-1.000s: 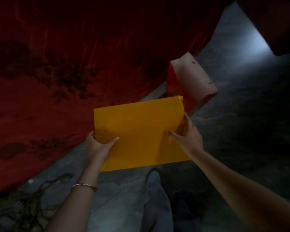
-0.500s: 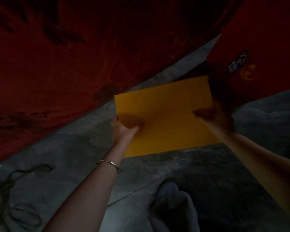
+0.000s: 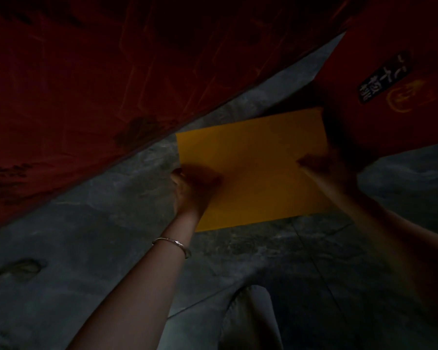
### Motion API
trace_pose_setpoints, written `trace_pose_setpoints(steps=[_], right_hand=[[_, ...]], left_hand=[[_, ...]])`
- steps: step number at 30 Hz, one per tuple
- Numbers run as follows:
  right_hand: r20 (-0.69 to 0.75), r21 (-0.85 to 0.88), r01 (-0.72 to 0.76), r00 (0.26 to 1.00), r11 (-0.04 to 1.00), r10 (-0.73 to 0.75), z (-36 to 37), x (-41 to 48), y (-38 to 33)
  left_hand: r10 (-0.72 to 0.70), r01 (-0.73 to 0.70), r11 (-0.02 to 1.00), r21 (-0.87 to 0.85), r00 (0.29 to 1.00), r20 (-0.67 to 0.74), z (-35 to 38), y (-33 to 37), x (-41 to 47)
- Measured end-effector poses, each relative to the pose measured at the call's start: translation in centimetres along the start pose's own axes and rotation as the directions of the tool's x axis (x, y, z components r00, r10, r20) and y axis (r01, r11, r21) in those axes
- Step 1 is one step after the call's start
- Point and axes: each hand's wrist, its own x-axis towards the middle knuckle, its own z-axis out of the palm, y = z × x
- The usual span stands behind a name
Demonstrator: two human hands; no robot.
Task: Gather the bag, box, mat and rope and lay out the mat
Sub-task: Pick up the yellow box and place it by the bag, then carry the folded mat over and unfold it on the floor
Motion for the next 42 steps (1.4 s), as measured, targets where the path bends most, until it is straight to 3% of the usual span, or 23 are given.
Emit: trace_pose_setpoints(steps=[3, 7, 11, 14, 18, 22, 25, 32, 42], right_hand=[[0.001, -0.121, 0.089, 0.996, 0.989, -0.09, -0.8, -2.7, -3.5], [-0.179, -0.283, 0.126, 0.967, 0.951, -0.182, -4.1, -8.3, -11.2], [-0.08, -0.177, -0.024, 0.997, 0.984, 0.01, -9.6, -15.3, -19.4], [-0.093, -0.157, 0.121, 0.986, 0.98, -0.136, -13.8, -21.6, -25.6], [-0.152, 0.151, 0.213, 0.97, 0.965, -0.191, -19.8, -31.0, -34.7], [-0.181, 0.421, 0.3, 0.952, 0.856, -0.245, -26.6, -40.5, -42.2], [-0.173, 0.531, 0.385, 0.922, 0.755, -0.348, -31.2, -47.9, -46.6], [-0.162, 0.496, 0.652, 0.718, 0.573, -0.677, -38.0, -65.9, -54.1], [0.031, 0.603, 0.694, 0.472, 0.394, -0.881, -33.5, -87.8, -57.2]], left_hand=[[0.003, -0.013, 0.993, 0.114, 0.996, 0.087, -2.6, 2.9, -2.9], [0.042, -0.064, 0.983, 0.17, 0.991, 0.127, -7.5, 7.9, -7.2], [0.118, -0.137, 0.986, 0.098, 0.976, 0.181, -14.7, 13.3, -11.7], [0.174, -0.177, 0.984, 0.011, 0.977, 0.125, -21.5, 17.1, -16.9], [0.235, -0.23, 0.955, -0.186, 0.972, 0.003, -32.2, 22.2, -25.9], [0.293, -0.313, 0.882, -0.354, 0.95, -0.11, -42.5, 27.2, -35.4], [0.345, -0.409, 0.798, -0.442, 0.912, -0.221, -49.8, 29.4, -42.6], [0.288, -0.541, 0.632, -0.554, 0.828, -0.48, -63.8, 28.1, -60.1], [0.041, -0.614, 0.555, -0.561, 0.694, -0.719, -75.1, 14.5, -80.5]])
